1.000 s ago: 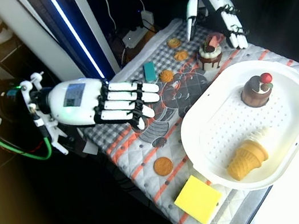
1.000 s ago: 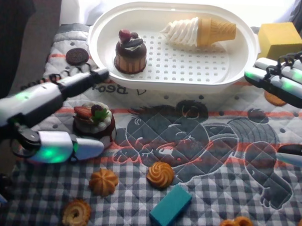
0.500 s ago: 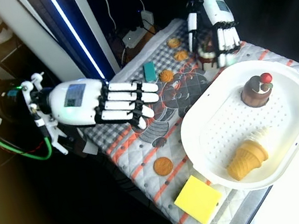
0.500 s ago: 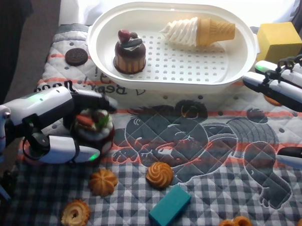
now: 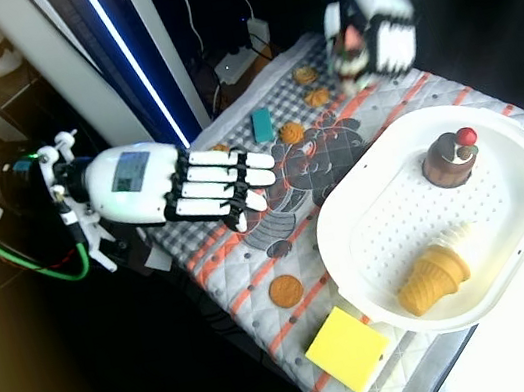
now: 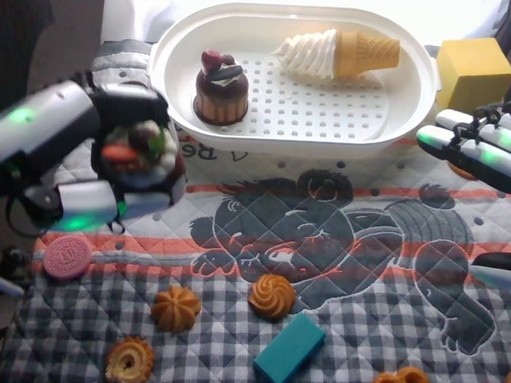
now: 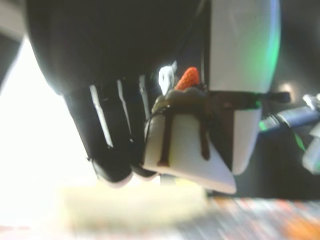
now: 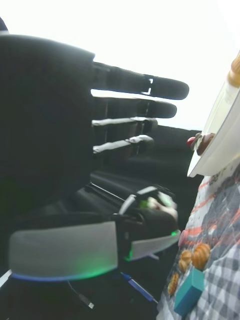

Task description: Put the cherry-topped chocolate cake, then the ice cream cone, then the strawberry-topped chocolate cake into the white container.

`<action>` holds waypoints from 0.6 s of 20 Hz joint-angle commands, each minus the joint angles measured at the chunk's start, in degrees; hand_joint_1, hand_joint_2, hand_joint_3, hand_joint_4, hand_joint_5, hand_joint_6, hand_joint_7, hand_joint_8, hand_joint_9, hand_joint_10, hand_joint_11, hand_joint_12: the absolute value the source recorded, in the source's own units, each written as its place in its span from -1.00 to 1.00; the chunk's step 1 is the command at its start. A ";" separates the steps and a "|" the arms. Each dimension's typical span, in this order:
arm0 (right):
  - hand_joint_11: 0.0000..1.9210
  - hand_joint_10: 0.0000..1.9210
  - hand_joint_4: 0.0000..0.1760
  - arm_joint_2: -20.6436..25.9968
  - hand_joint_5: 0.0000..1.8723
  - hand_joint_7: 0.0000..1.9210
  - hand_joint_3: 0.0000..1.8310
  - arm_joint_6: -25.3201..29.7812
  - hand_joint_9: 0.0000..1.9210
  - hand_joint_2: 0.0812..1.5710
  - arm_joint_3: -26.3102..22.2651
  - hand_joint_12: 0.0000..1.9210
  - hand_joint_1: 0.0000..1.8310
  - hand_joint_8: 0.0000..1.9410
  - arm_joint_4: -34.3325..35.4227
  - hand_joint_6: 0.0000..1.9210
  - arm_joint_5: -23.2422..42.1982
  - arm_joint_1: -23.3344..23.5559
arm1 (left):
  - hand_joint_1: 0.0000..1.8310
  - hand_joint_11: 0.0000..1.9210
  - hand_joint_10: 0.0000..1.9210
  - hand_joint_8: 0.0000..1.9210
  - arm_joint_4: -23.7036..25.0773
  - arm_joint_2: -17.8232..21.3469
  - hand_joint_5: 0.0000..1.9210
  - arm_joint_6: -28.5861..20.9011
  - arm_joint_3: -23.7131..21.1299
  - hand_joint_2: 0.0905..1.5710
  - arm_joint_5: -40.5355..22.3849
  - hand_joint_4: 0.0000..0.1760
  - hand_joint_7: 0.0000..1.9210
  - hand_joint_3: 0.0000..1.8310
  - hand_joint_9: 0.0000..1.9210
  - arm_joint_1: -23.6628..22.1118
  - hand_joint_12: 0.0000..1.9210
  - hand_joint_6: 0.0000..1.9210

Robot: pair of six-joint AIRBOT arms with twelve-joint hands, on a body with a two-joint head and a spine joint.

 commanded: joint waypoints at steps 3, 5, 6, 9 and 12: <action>-1.00 -0.16 -1.00 -0.14 -1.00 -0.95 -1.00 0.06 -1.00 0.45 0.15 0.49 -0.24 -0.99 0.14 -1.00 7.00 0.24 | 0.47 -0.30 0.49 0.39 0.46 -1.09 -0.27 -0.40 1.59 0.51 -9.44 -1.00 -0.18 -1.00 -0.18 -4.25 0.76 0.40; -1.00 -0.22 -0.97 -0.13 -1.00 -0.95 -1.00 0.06 -1.00 0.44 0.14 0.42 -0.23 -0.99 0.14 -1.00 7.01 0.04 | 0.46 -0.41 0.53 0.39 0.29 -3.52 -0.24 -0.40 4.12 0.52 -6.52 -1.00 -0.20 -1.00 -0.25 -8.04 0.80 0.44; -1.00 -0.25 -1.00 -0.17 -1.00 -0.94 -1.00 0.06 -1.00 0.45 0.18 0.38 -0.24 -0.99 0.14 -1.00 7.01 0.04 | 0.45 -0.39 0.53 0.39 0.62 -5.41 -0.23 -0.40 6.12 0.52 -3.03 -1.00 -0.20 -1.00 -0.24 -11.14 0.80 0.42; -1.00 -0.23 -1.00 -0.45 -1.00 -0.93 -1.00 0.06 -1.00 0.45 0.31 0.39 -0.24 -0.99 0.15 -1.00 7.01 -0.07 | 0.45 -0.36 0.54 0.42 0.58 -11.22 -0.17 -0.37 12.97 0.51 7.94 -1.00 -0.21 -1.00 -0.22 -19.18 0.83 0.30; -1.00 -0.23 -1.00 -0.48 -1.00 -0.94 -1.00 0.10 -1.00 0.45 0.58 0.39 -0.25 -1.00 0.15 -1.00 7.00 -0.17 | 0.45 -0.55 0.59 0.46 -3.61 -17.22 -0.17 3.68 19.98 0.53 16.47 -1.00 -0.22 -1.00 -0.30 -24.01 0.92 0.34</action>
